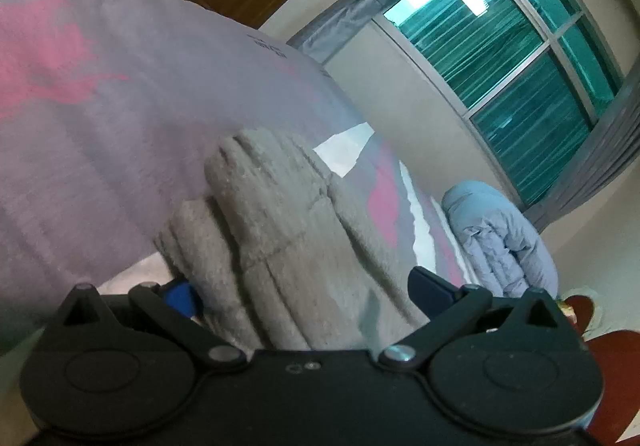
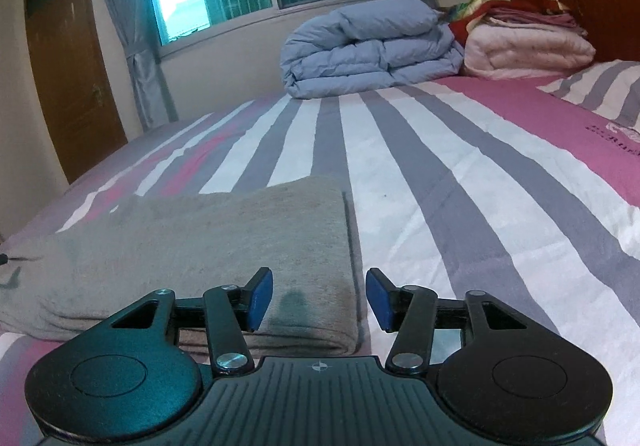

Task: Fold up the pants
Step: 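Grasp the sweatpants end with the left gripper and lift it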

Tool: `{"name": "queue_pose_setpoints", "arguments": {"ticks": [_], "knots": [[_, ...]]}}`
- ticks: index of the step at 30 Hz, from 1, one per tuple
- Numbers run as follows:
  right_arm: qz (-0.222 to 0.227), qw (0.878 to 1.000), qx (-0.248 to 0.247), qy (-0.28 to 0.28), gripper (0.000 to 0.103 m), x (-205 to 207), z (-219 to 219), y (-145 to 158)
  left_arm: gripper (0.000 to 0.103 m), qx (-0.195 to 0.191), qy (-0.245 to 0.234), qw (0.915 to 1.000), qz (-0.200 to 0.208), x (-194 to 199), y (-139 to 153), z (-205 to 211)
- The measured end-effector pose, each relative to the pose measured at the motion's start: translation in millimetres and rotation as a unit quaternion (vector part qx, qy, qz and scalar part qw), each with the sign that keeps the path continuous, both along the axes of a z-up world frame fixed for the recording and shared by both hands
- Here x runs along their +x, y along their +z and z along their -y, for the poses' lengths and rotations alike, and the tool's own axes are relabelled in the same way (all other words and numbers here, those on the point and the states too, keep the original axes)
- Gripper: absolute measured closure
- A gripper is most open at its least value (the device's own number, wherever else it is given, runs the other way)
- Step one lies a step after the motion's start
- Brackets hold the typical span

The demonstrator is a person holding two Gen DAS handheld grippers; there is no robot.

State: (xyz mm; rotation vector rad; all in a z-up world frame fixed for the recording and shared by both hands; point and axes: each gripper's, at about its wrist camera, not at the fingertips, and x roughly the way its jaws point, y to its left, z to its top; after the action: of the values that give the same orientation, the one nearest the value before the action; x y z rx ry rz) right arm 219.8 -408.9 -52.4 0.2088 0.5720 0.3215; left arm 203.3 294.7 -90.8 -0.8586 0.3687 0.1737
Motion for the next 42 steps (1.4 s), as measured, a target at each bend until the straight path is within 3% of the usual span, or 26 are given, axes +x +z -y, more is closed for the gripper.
{"name": "queue_pose_setpoints", "arguments": {"ticks": [2, 4, 6, 7, 9, 12, 15, 22, 28, 30, 33, 37, 39, 42], "knots": [[0.001, 1.000, 0.000, -0.005, 0.051, 1, 1, -1, 0.007, -0.015, -0.006, 0.9997, 0.017, -4, -3, -4], [0.001, 1.000, 0.004, -0.013, 0.051, 3, 5, -1, 0.016, -0.026, -0.005, 0.9993, 0.027, -10, -6, -7], [0.000, 1.000, 0.012, -0.027, 0.051, 3, 9, -1, 0.070, -0.043, 0.028, 0.9987, 0.001, -16, -13, -13], [-0.002, 0.999, 0.018, -0.032, 0.051, 4, 11, -1, 0.071, -0.066, 0.030, 0.9973, 0.011, -19, -18, -16], [-0.007, 0.999, 0.029, -0.040, 0.051, 4, 16, -1, 0.076, -0.063, 0.029, 0.9974, 0.015, -20, -17, -14], [-0.012, 0.998, 0.046, -0.052, 0.050, 3, 26, 1, 0.080, -0.045, 0.036, 0.9982, 0.014, -23, -4, -5], [-0.012, 0.995, 0.070, -0.076, 0.050, 0, 41, 6, 0.080, 0.006, 0.037, 0.9990, 0.024, -31, 19, 12], [-0.012, 0.984, 0.132, -0.123, 0.050, -20, 99, 27, 0.080, 0.113, -0.014, 0.9907, 0.074, -28, 101, 66], [-0.023, 0.969, 0.187, -0.159, 0.049, -36, 138, 33, 0.080, 0.213, -0.082, 0.9701, 0.082, 2, 148, 160], [-0.020, 0.962, 0.210, -0.174, 0.048, -43, 145, 31, 0.080, 0.232, -0.096, 0.9645, 0.082, 9, 150, 195], [-0.009, 0.958, 0.206, -0.198, 0.047, -50, 148, 31, 0.081, 0.259, -0.117, 0.9557, 0.077, 19, 151, 243], [0.003, 0.953, 0.229, -0.199, 0.046, -57, 155, 32, 0.081, 0.285, -0.155, 0.9428, 0.077, 27, 146, 299], [-0.001, 0.946, 0.247, -0.211, 0.046, -58, 162, 29, 0.081, 0.300, -0.176, 0.9346, 0.075, 28, 138, 321], [-0.009, 0.935, 0.273, -0.225, 0.046, -58, 172, 24, 0.081, 0.346, -0.206, 0.9133, 0.060, 37, 128, 364]]}}
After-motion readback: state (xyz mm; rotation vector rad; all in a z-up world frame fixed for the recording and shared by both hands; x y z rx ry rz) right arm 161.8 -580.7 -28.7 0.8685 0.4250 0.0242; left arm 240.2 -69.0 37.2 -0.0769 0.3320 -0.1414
